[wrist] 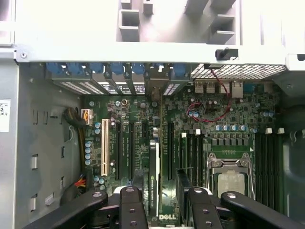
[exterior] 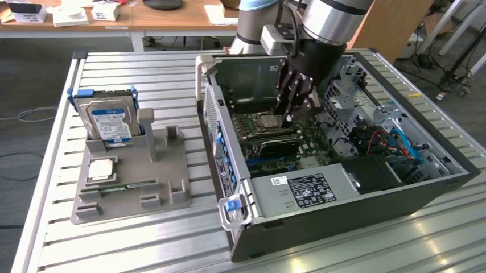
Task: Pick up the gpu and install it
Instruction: 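Insert the gpu into the slot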
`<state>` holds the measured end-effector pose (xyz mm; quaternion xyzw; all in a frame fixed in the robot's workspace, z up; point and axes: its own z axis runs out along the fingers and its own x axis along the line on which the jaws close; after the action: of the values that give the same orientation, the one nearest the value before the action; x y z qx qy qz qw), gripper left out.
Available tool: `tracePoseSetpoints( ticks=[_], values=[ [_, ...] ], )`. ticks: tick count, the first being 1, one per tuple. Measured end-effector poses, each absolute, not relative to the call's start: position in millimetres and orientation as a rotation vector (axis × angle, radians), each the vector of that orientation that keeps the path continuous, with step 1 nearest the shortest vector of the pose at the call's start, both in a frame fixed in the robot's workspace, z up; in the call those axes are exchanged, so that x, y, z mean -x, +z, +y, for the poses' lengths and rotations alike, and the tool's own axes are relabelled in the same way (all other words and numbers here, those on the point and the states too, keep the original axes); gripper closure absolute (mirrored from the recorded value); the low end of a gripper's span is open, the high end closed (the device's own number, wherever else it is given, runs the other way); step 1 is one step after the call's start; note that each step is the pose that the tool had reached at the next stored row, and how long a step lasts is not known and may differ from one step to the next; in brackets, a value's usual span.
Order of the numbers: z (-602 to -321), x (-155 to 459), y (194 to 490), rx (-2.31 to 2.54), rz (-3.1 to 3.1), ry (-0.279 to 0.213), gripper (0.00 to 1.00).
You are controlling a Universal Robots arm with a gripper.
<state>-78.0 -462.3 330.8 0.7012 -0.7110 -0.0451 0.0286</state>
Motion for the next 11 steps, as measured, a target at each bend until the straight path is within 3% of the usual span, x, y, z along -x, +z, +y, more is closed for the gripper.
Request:
tracePoseSetpoints(
  ticks=[11],
  values=[
    [-462.4, 71.7, 330.7, -2.166, -2.194, -0.142, 0.60]
  ],
)
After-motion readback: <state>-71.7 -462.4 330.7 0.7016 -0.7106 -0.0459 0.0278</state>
